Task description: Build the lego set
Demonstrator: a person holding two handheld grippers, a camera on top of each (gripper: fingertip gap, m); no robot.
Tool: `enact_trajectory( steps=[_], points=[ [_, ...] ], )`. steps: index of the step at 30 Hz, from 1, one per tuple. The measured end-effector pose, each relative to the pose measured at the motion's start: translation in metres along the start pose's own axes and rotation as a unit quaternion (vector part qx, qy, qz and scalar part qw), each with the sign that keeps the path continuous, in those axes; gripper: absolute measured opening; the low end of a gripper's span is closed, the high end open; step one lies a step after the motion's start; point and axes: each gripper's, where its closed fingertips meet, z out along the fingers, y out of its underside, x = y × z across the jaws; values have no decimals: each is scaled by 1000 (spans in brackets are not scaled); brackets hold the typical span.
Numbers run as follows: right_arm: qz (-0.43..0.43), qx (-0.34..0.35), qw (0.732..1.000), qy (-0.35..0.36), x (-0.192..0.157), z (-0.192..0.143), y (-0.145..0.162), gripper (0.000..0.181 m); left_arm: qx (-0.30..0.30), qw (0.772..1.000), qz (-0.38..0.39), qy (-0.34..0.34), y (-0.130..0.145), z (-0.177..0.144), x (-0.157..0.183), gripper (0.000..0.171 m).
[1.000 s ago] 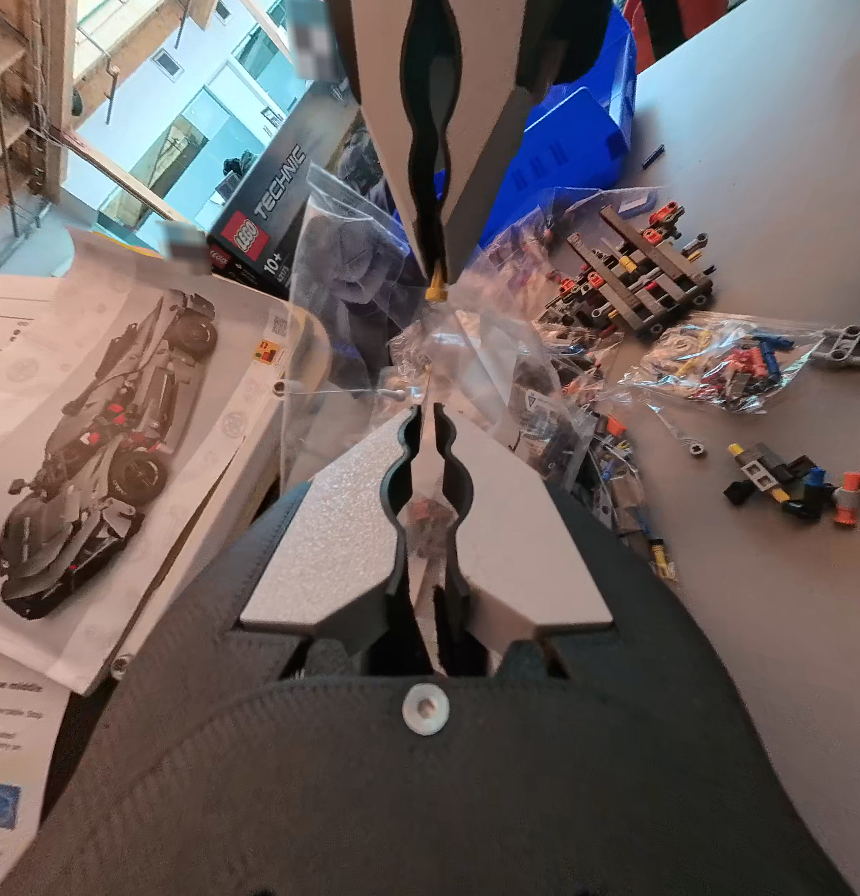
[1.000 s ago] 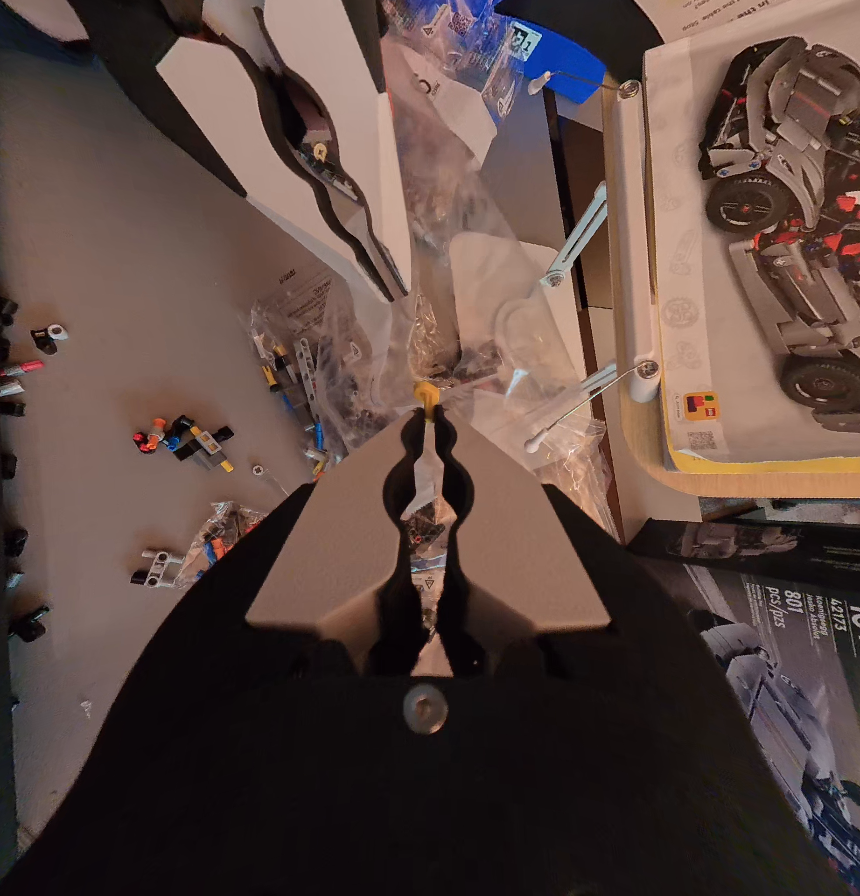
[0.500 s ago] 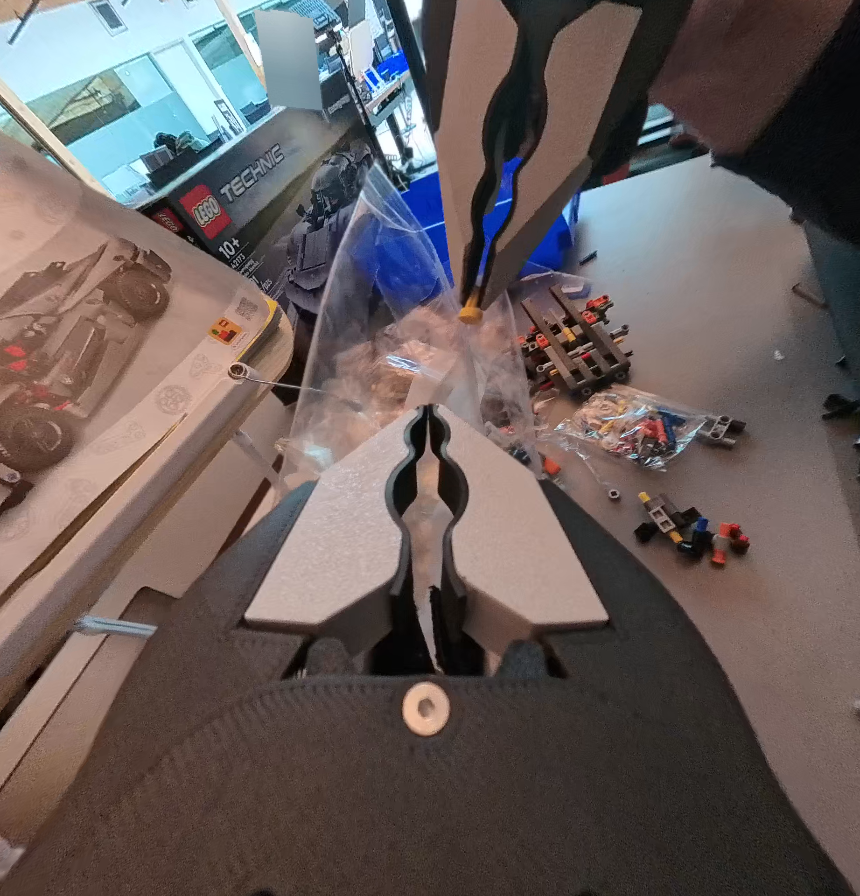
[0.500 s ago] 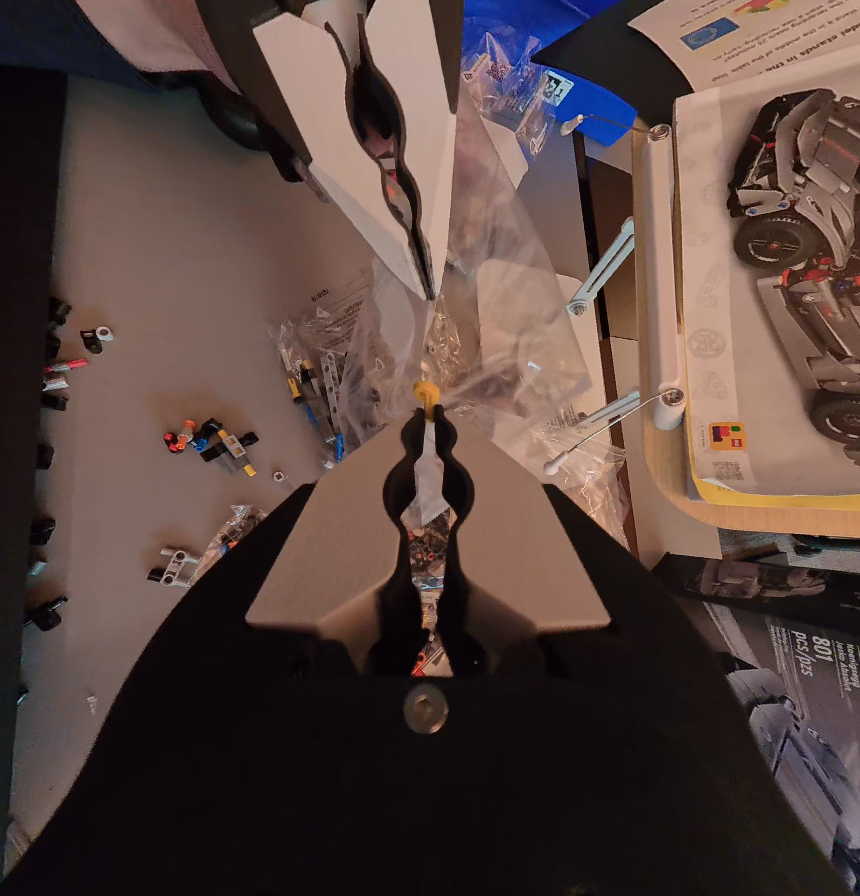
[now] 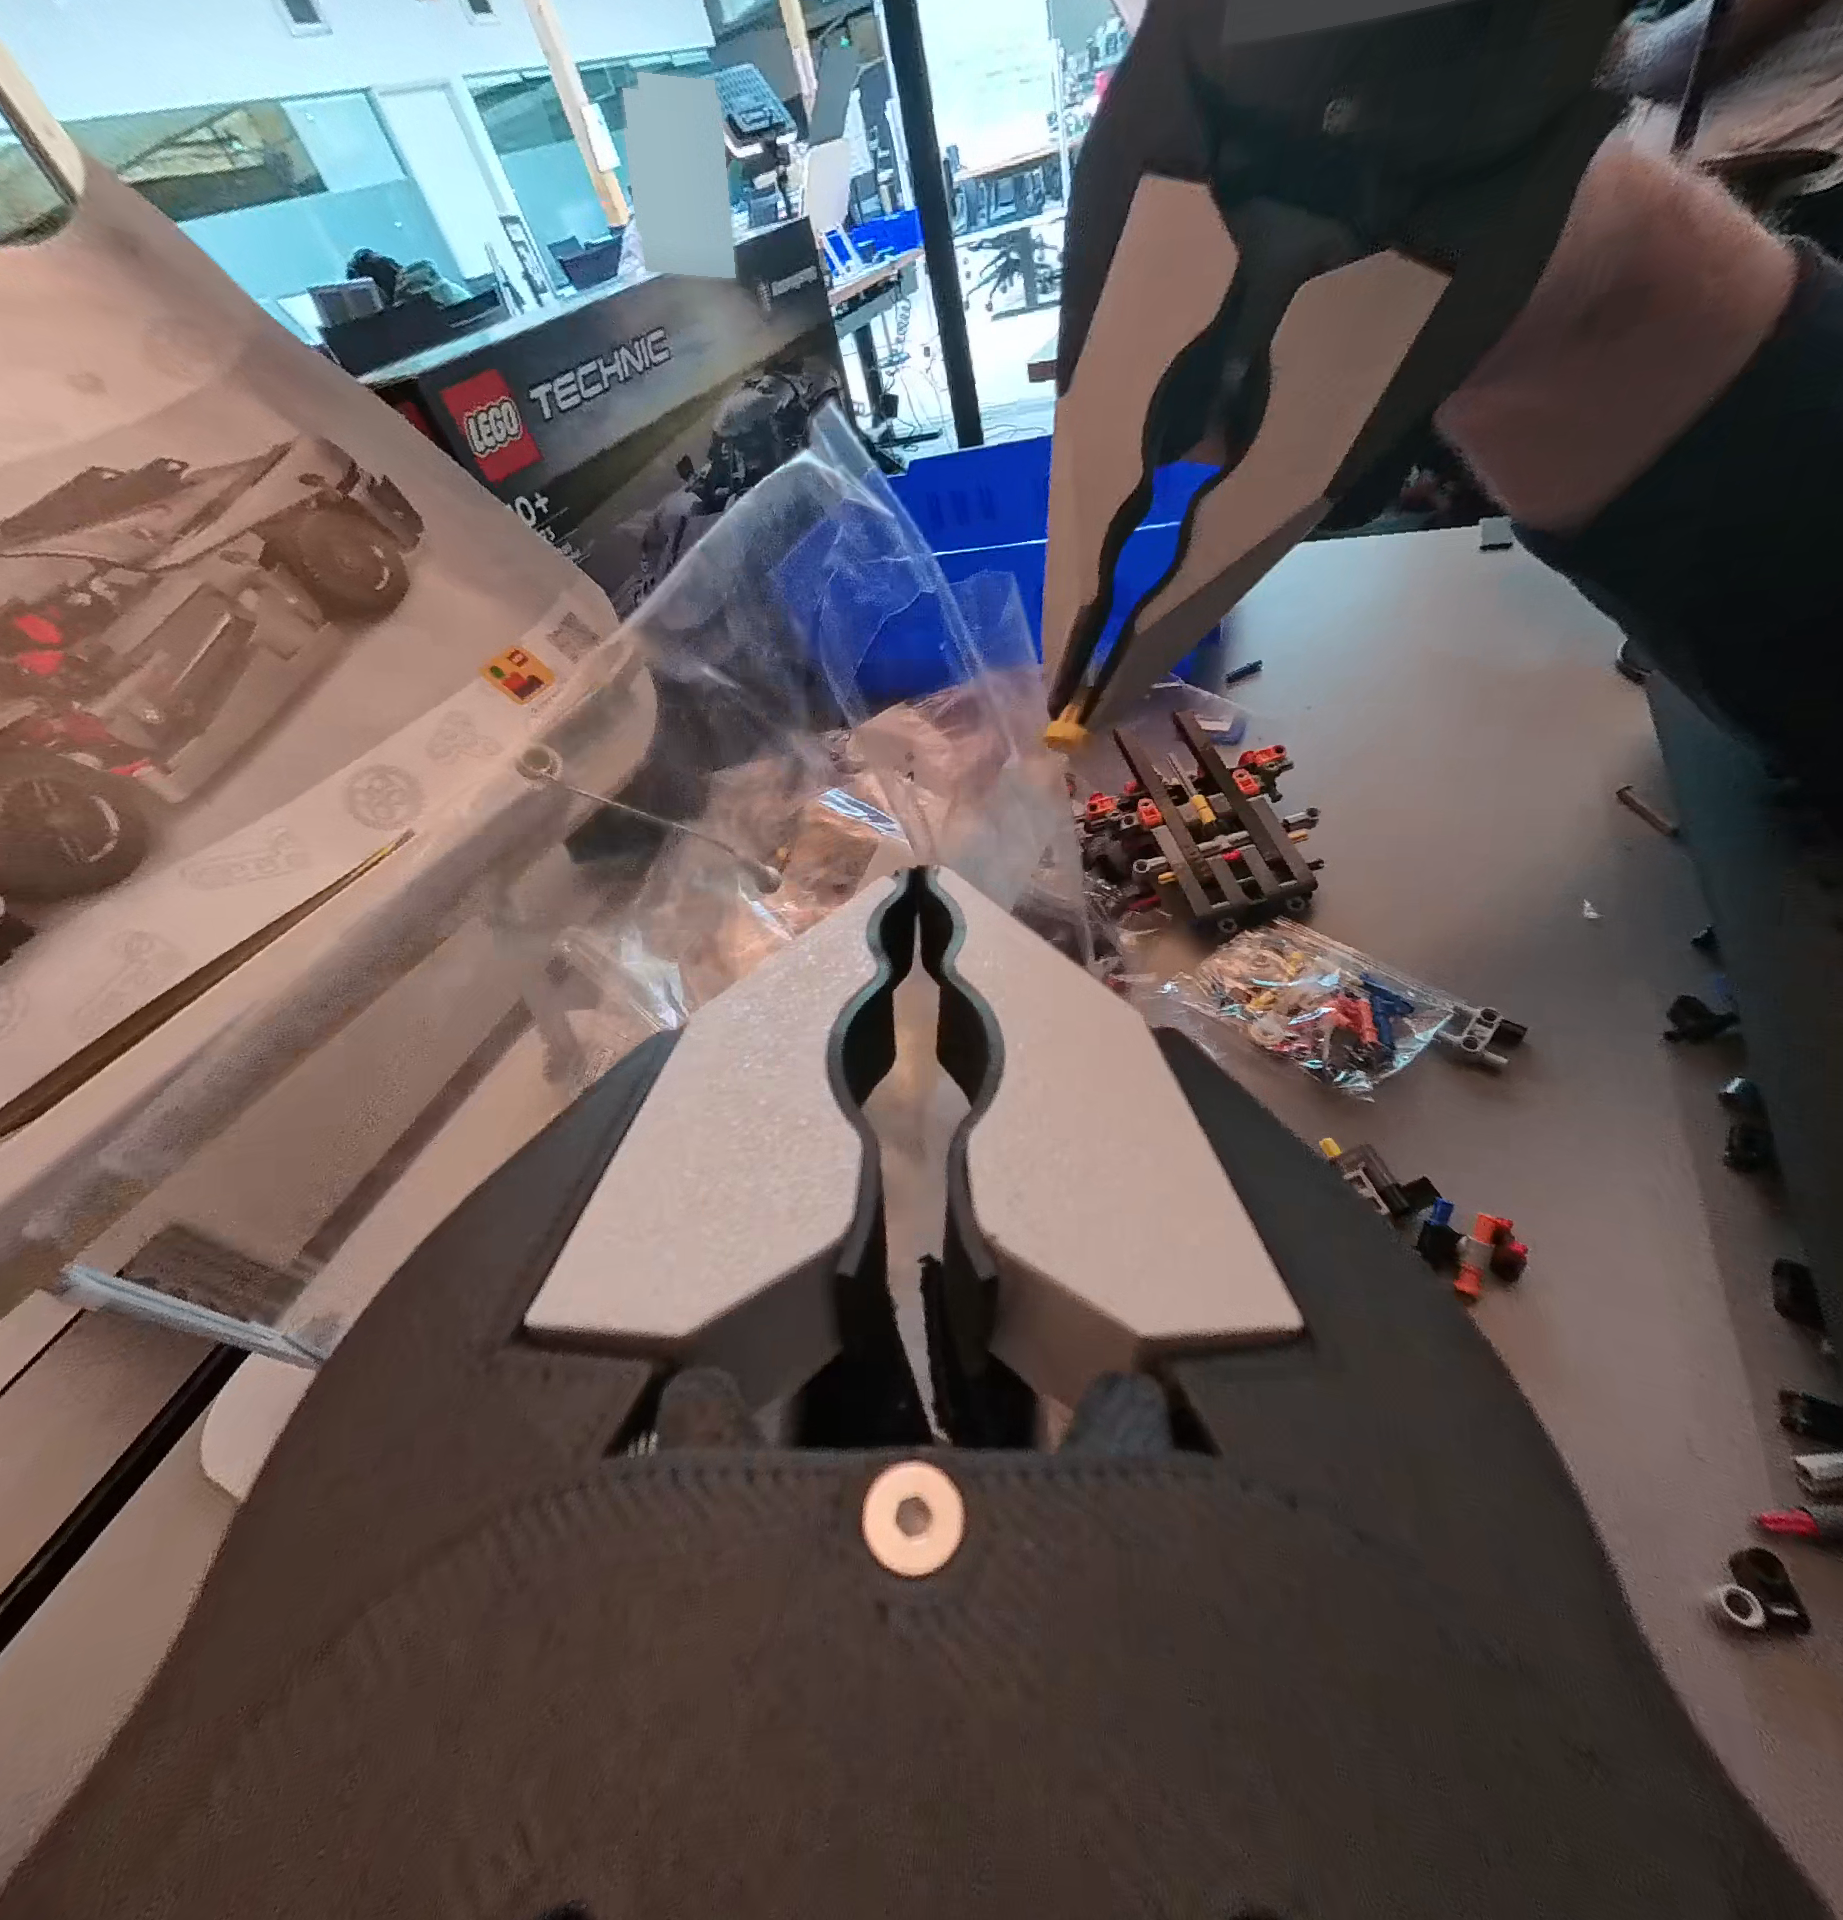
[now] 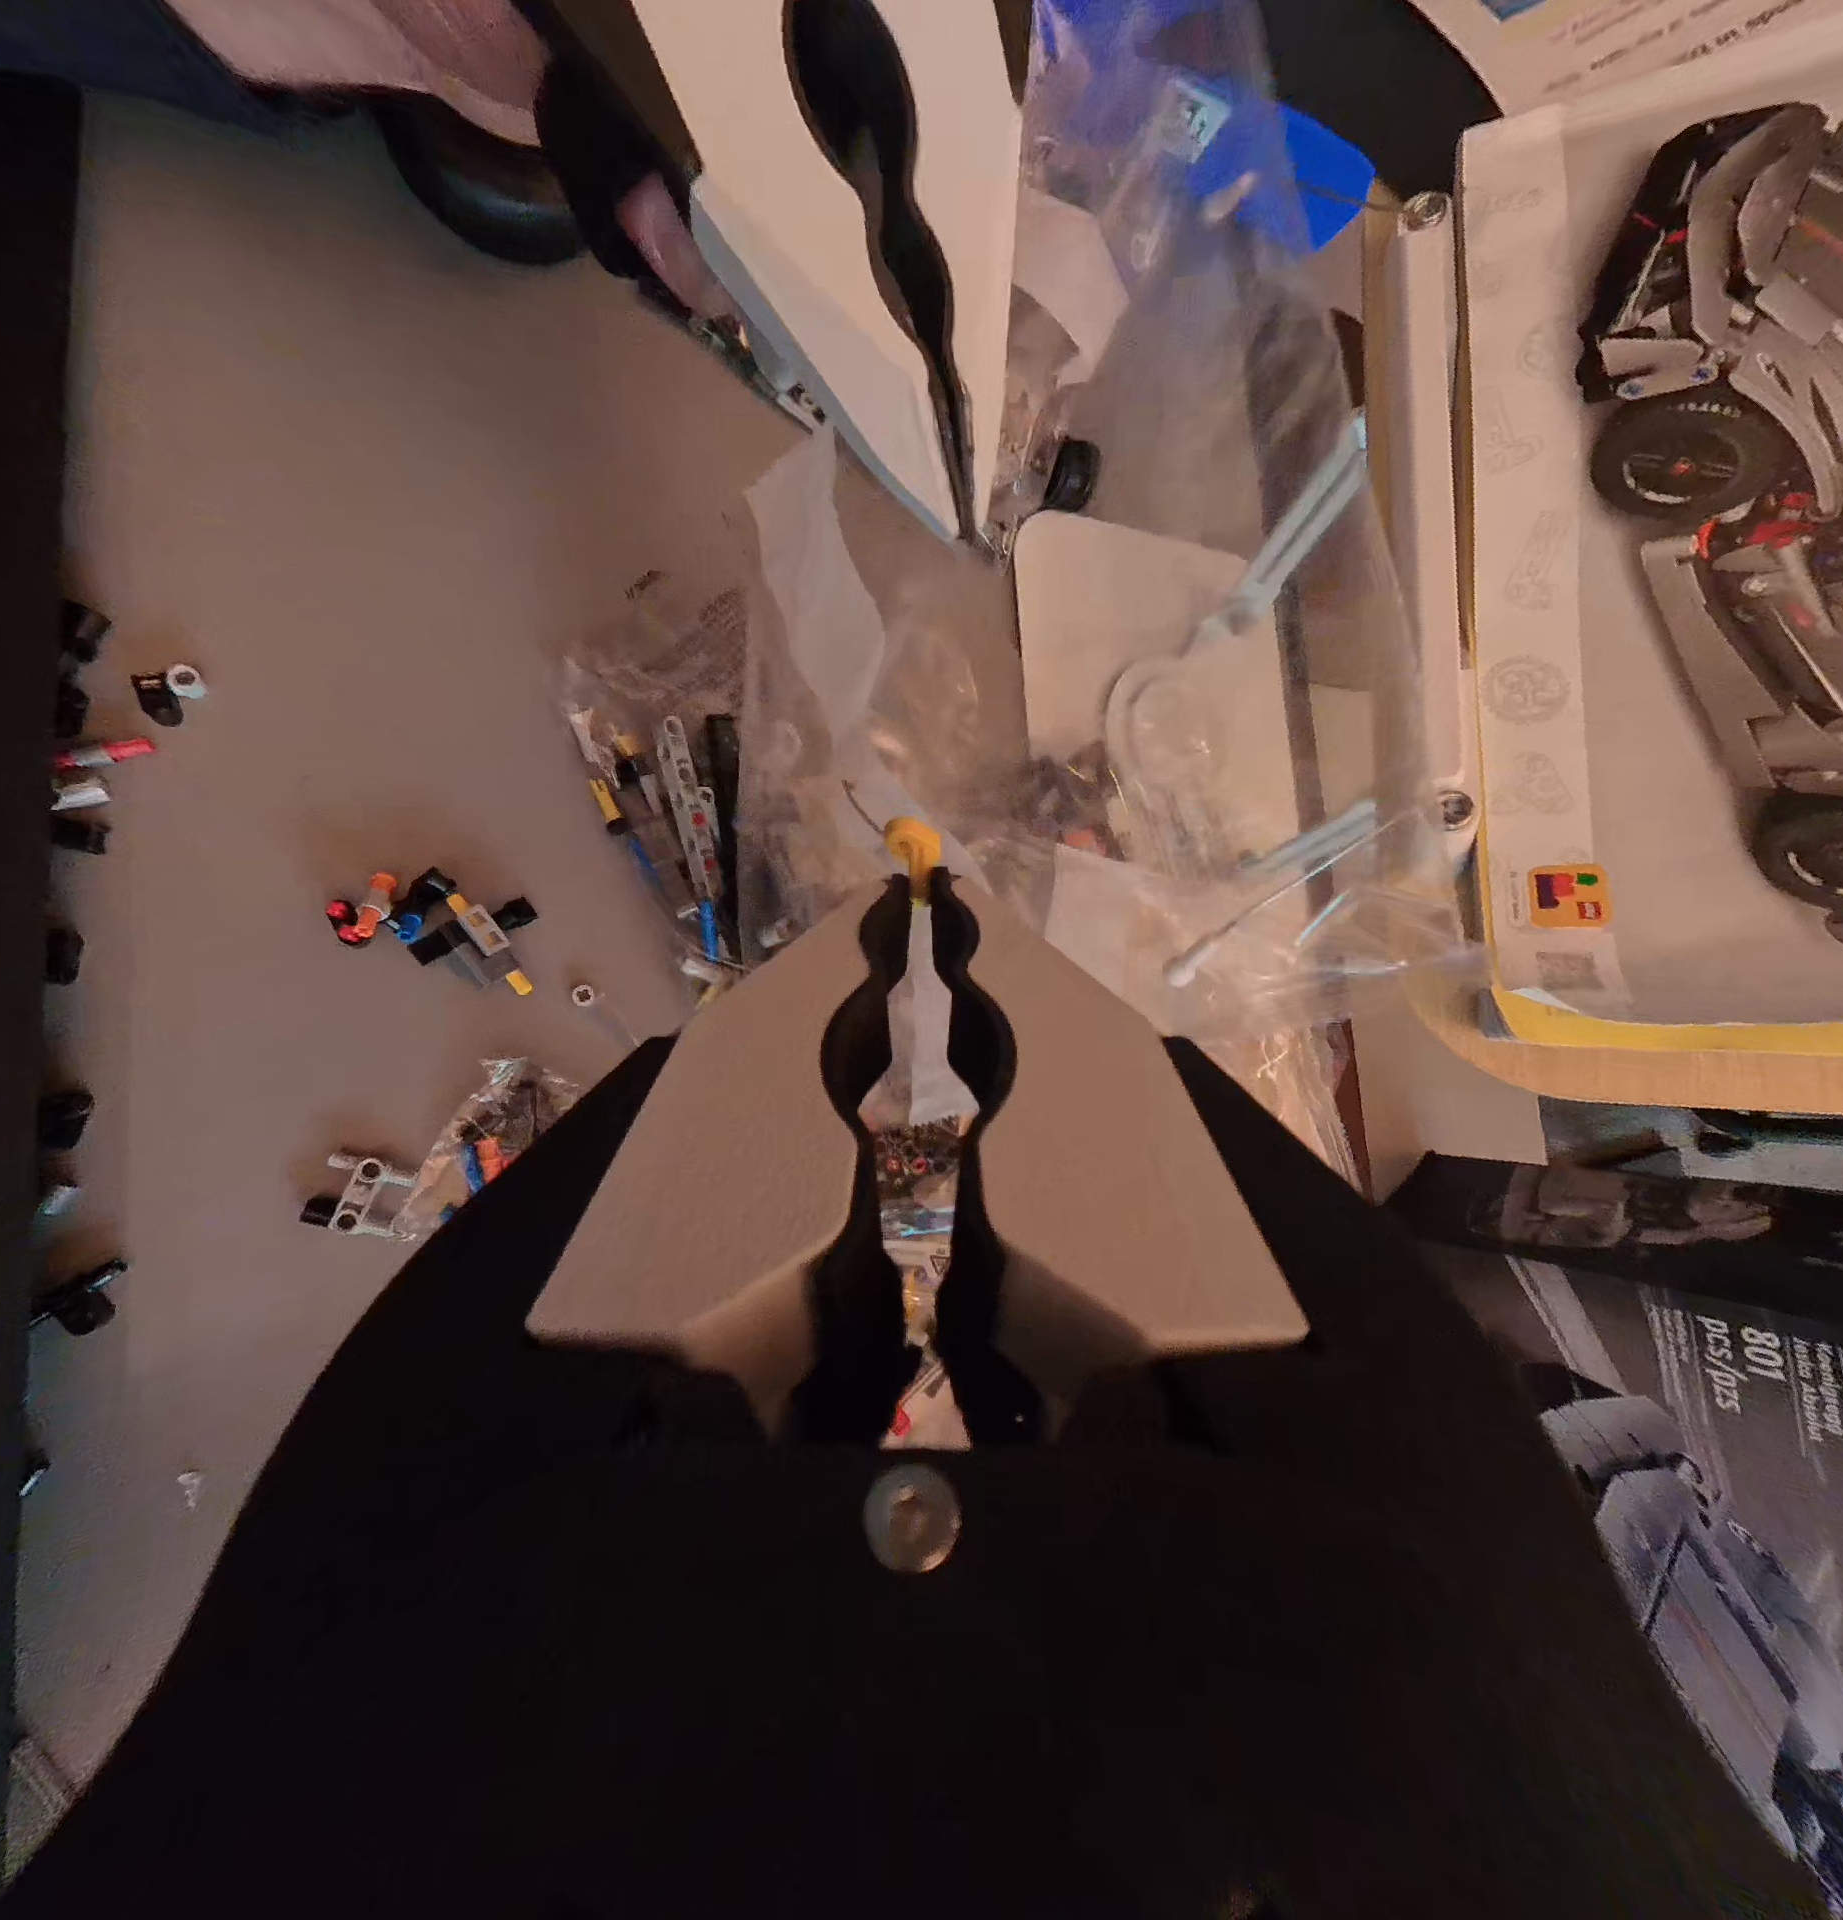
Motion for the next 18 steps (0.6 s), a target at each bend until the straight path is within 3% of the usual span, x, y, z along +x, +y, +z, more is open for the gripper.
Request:
enact_trajectory(
  steps=[4, 10, 18],
  points=[
    [-2, 29, 1000, 1, 0, -4, -11, 1, -5, 1000, 13, -9, 1, 0, 0, 0],
    [-9, 53, 997, 61, 16, -11, -24, 1, -5, 1000, 20, -10, -1, 2, 2, 0],
    [-10, -2, 999, 41, 11, 14, -6, 2, -12, 999, 35, -4, 1, 6, 7, 0]
  ],
)
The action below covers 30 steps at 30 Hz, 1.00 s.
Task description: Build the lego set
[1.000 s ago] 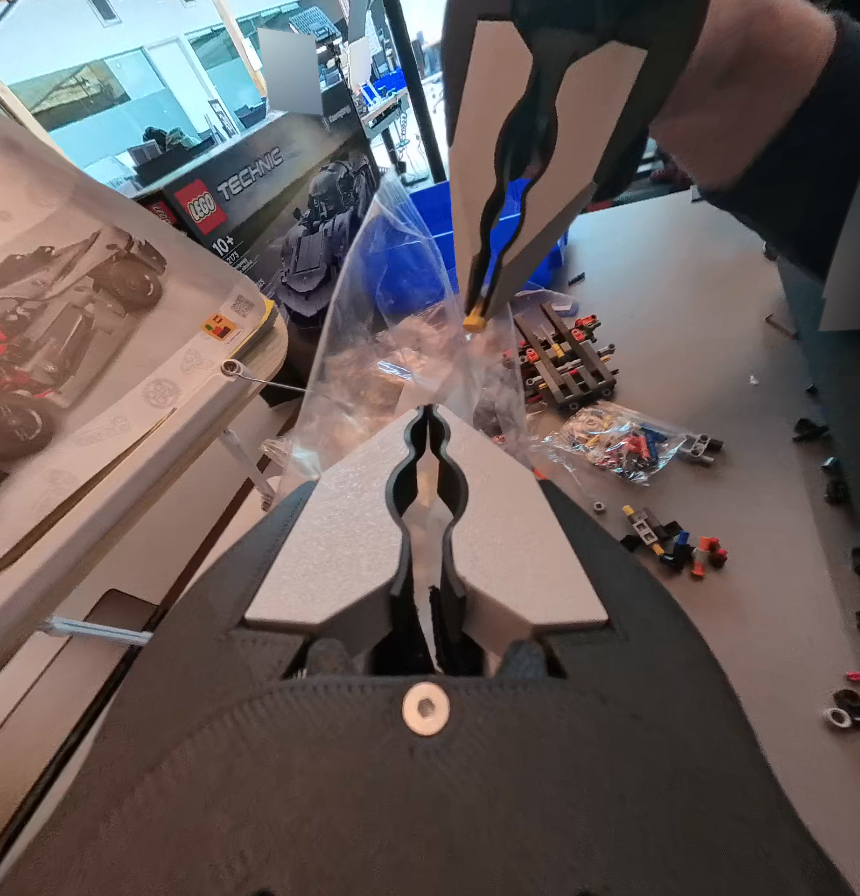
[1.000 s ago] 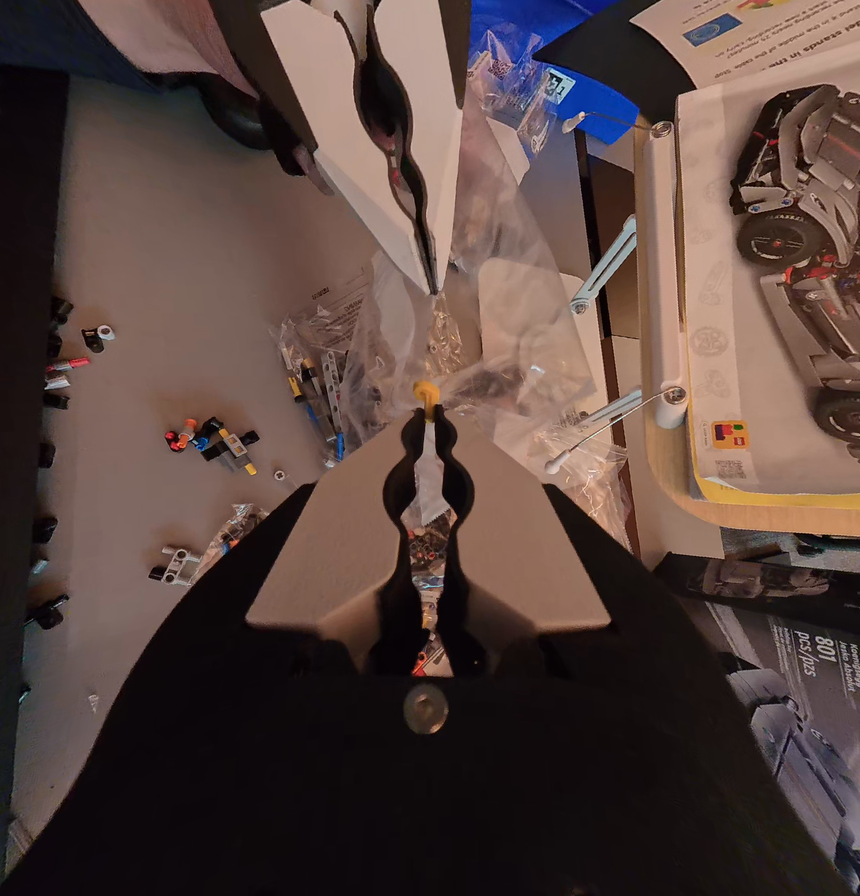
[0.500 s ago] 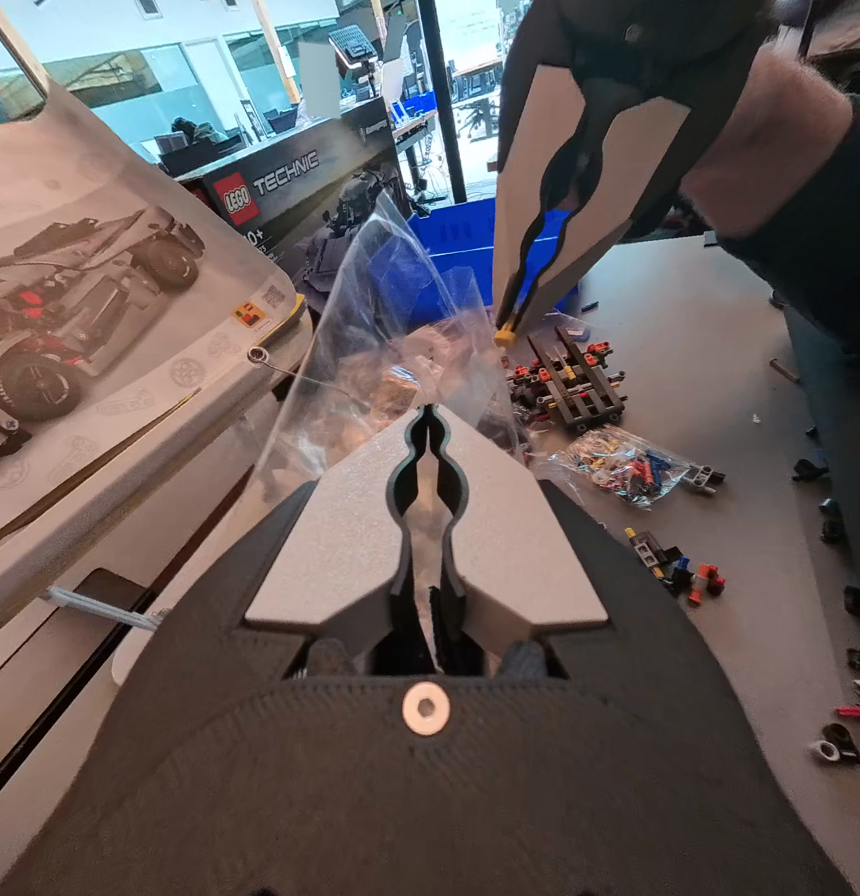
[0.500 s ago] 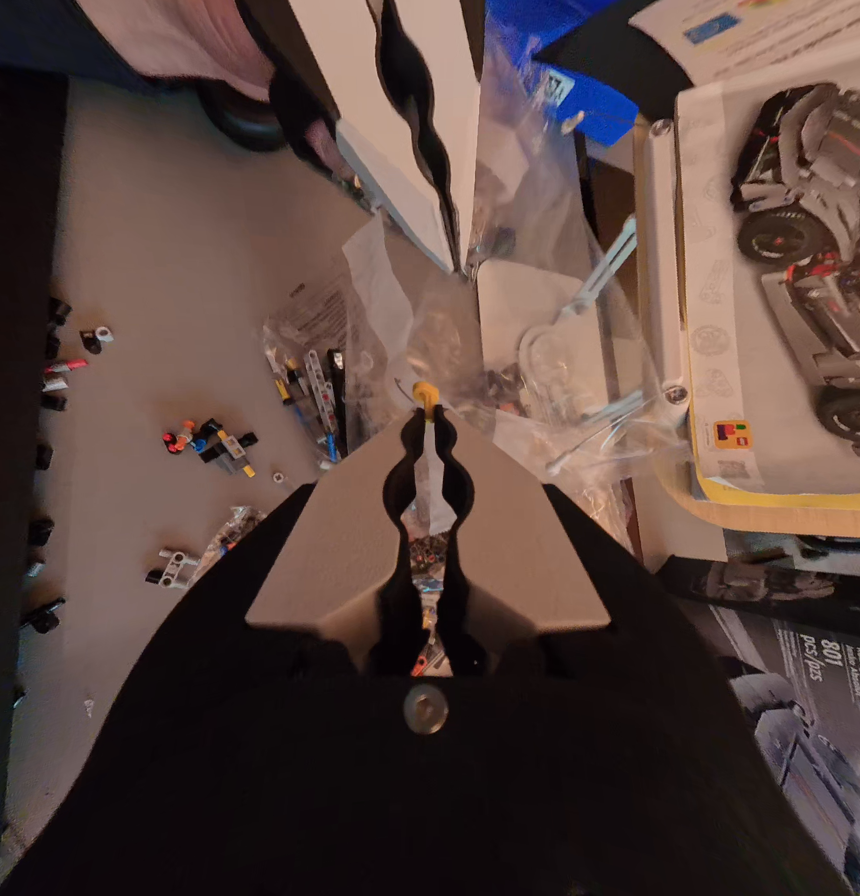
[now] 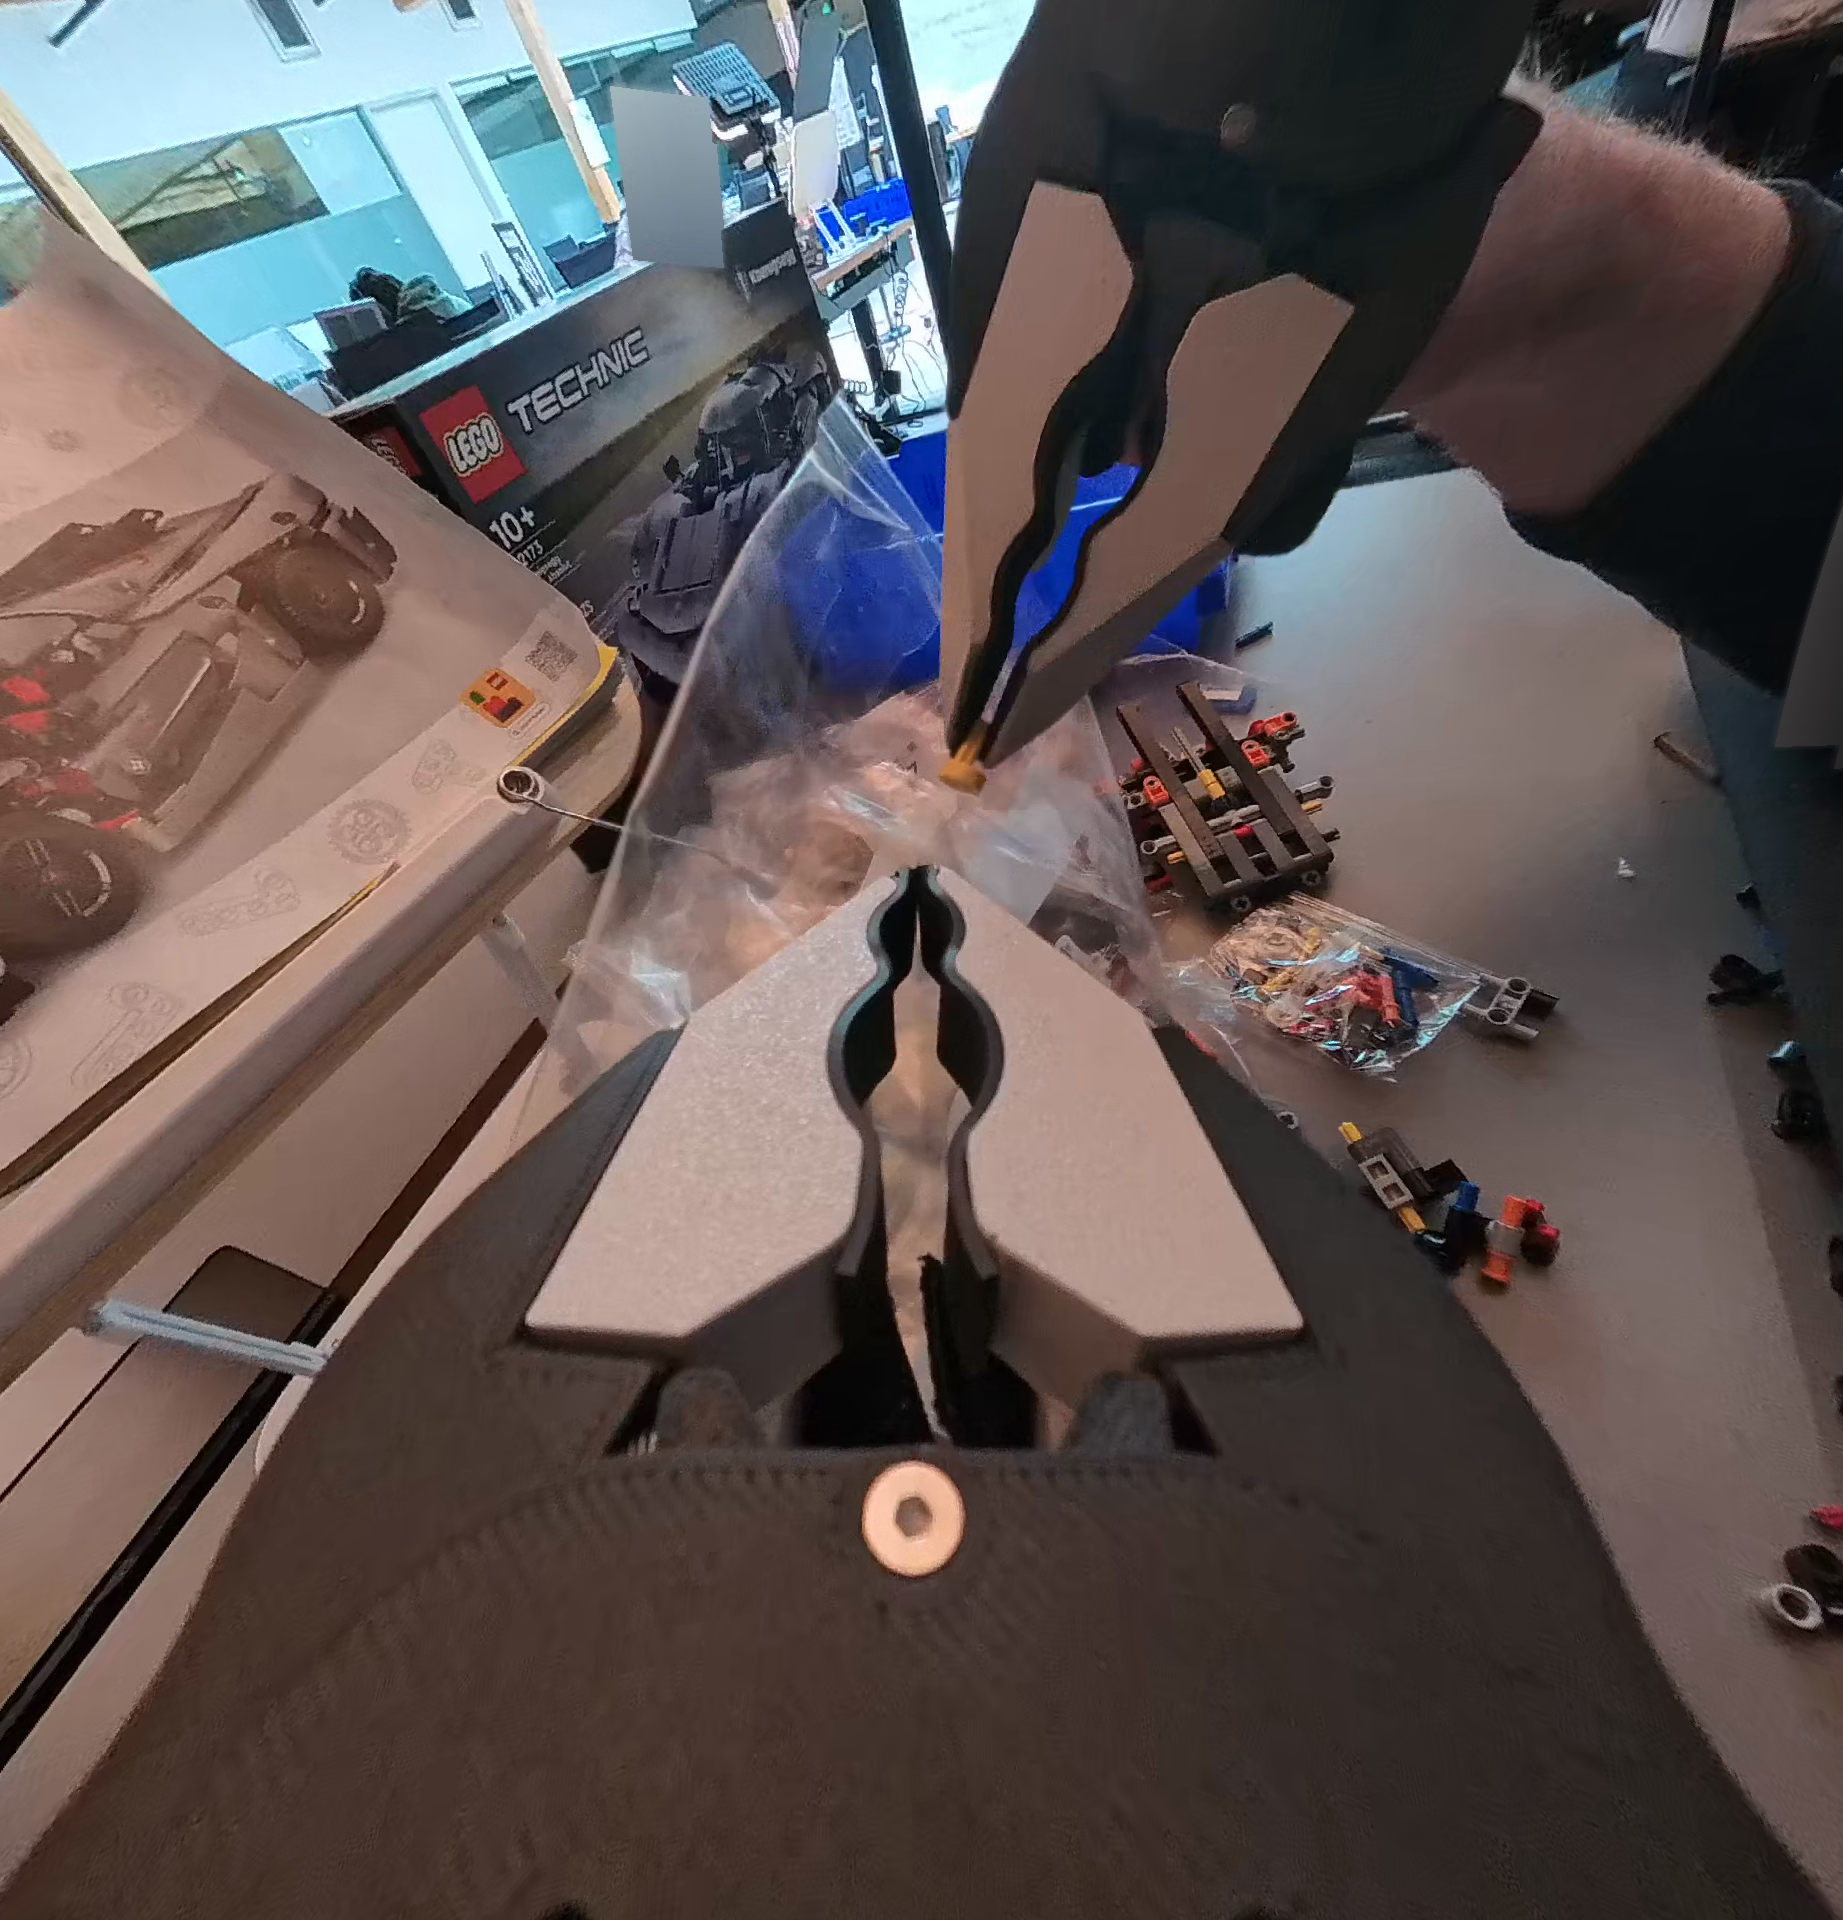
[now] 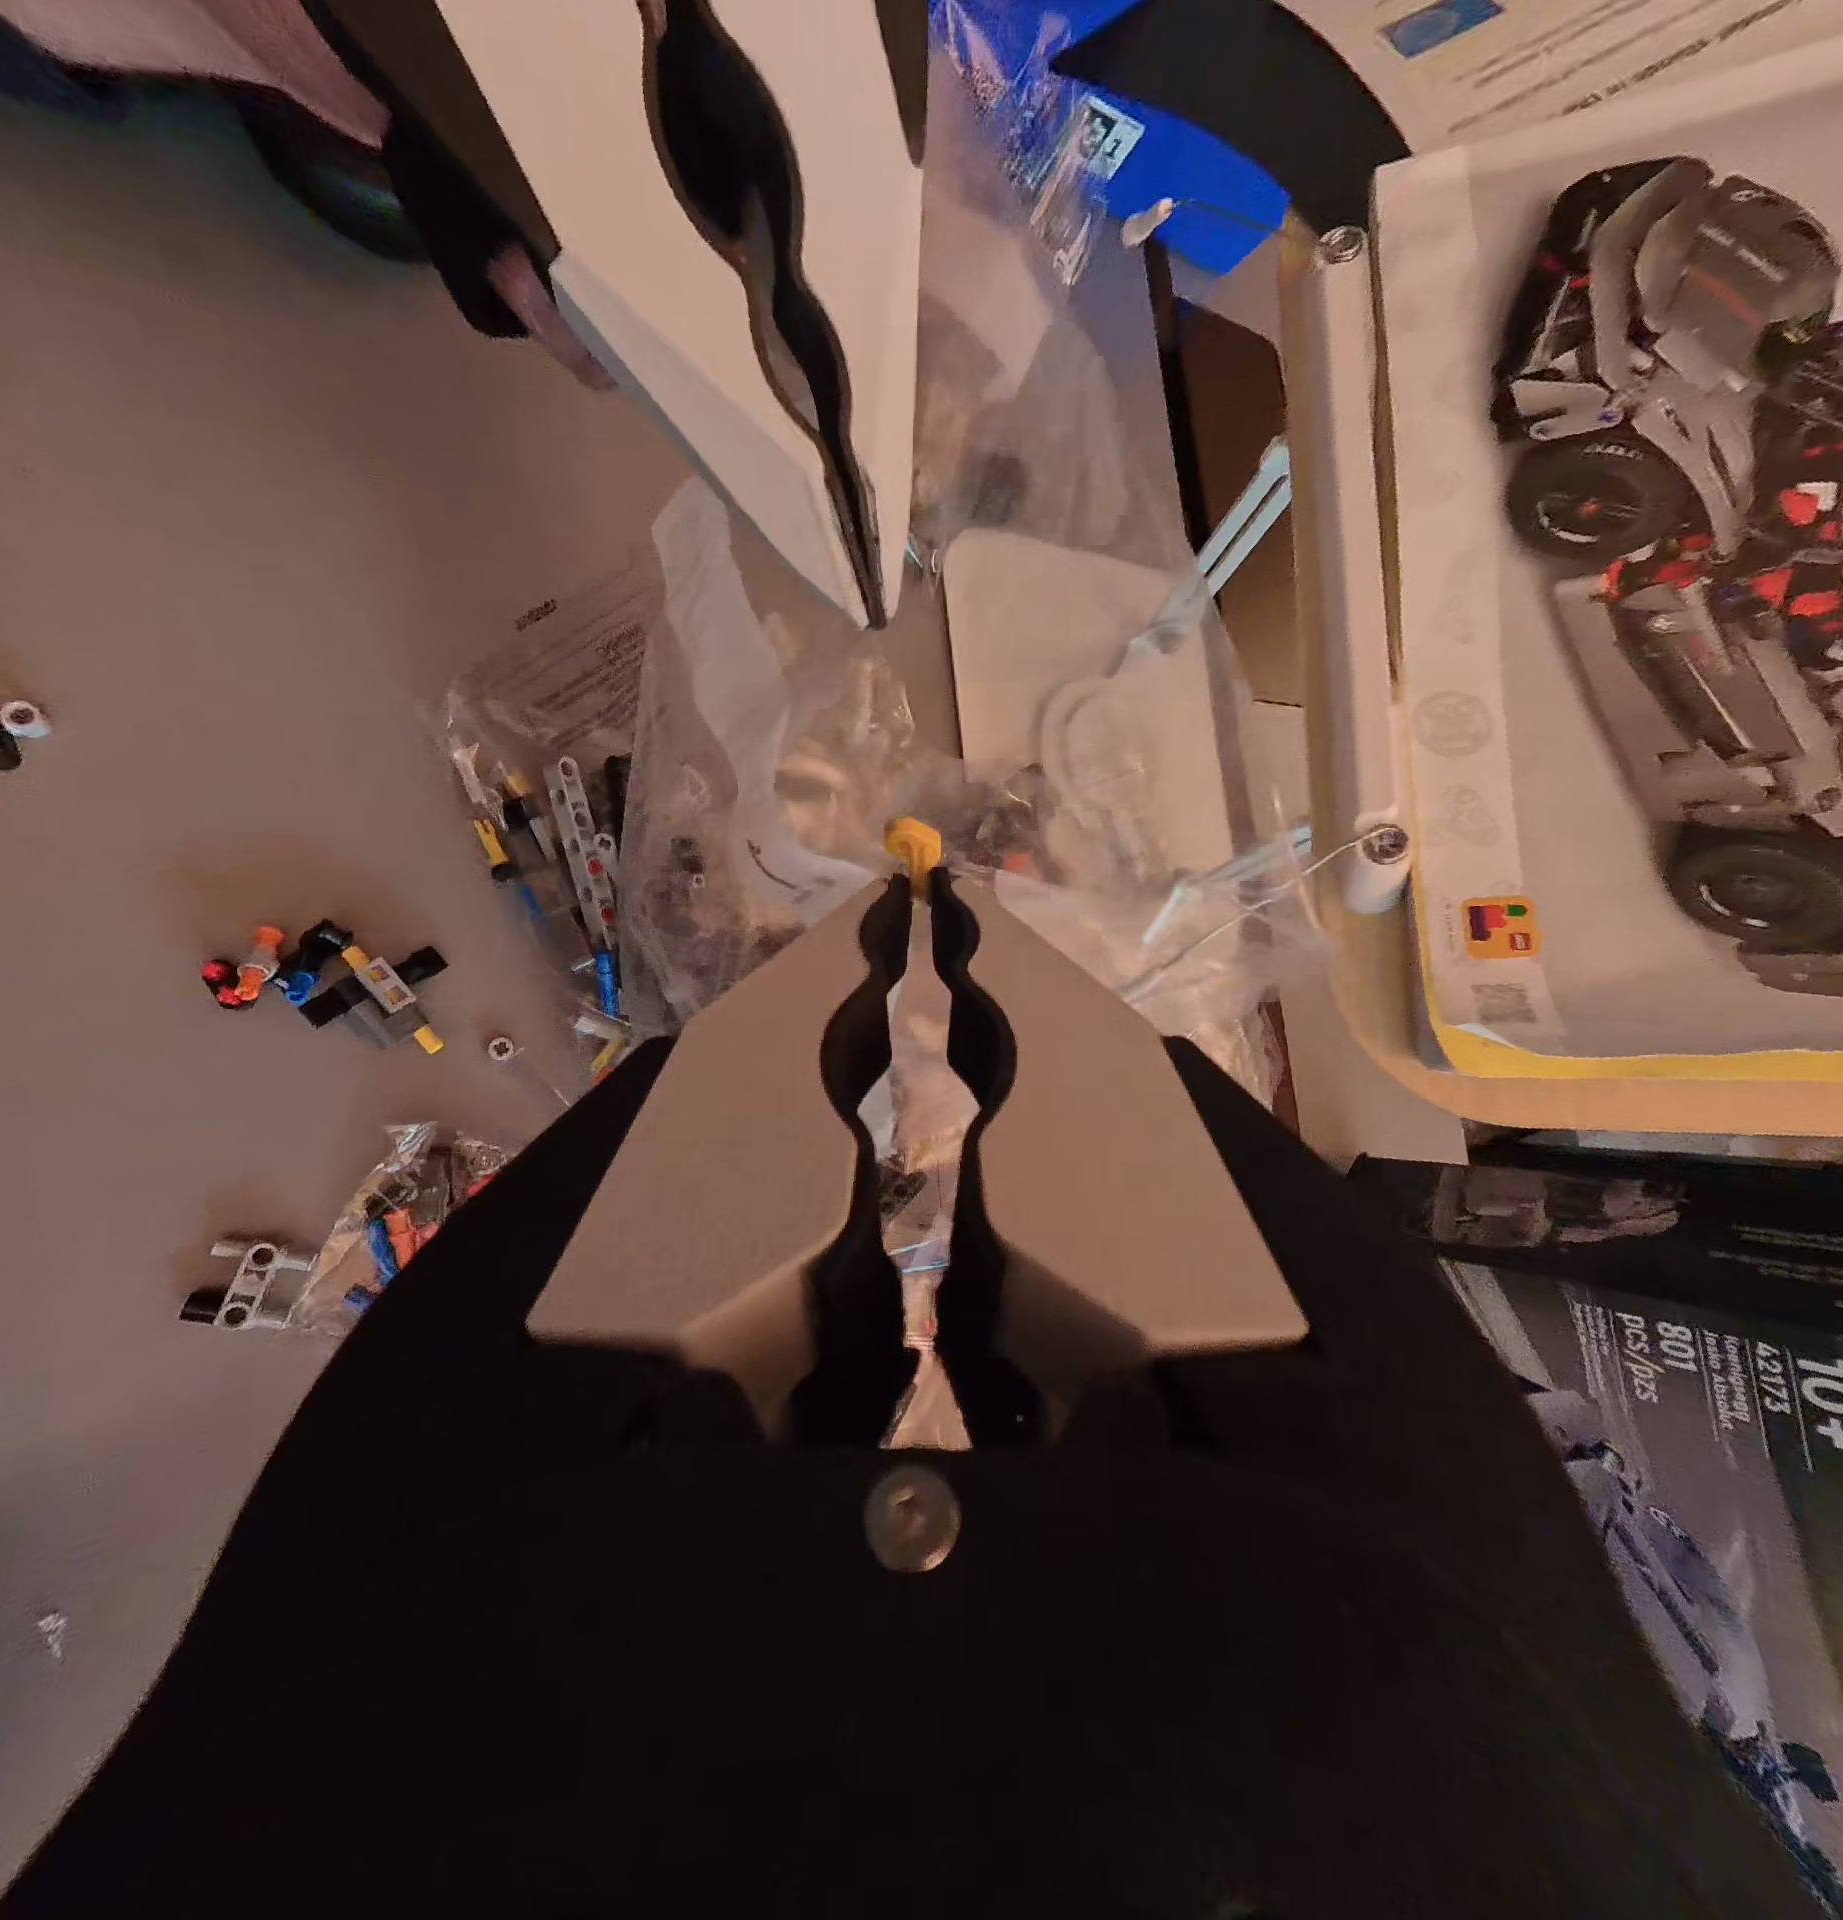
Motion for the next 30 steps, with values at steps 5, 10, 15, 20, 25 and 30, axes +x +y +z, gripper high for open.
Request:
enact_trajectory(
  steps=[5, 10, 15, 20, 25, 30],
  points=[
    [-4, -10, 1000, -18, -8, -4, 1, 1, -6, 1000, -3, -1, 2, 0, -1, 0],
    [-5, -24, 999, -39, -16, -3, 5, 1, -10, 1000, 10, 2, 1, 2, 3, 0],
    [-5, -42, 998, -52, -21, 1, 10, 1, -17, 1000, 17, 4, 3, 4, 5, 0],
    [-38, -117, 989, -77, -39, 16, 28, 1, -19, 999, 25, 15, 3, 6, 11, 0],
    [-54, -120, 988, -86, -46, 29, 24, 1, -38, 998, 42, 21, 9, 10, 17, 0],
    [-45, -116, 986, -107, -51, 28, 26, 1, -51, 998, 32, 4, 15, 7, 6, 0]
  ],
)
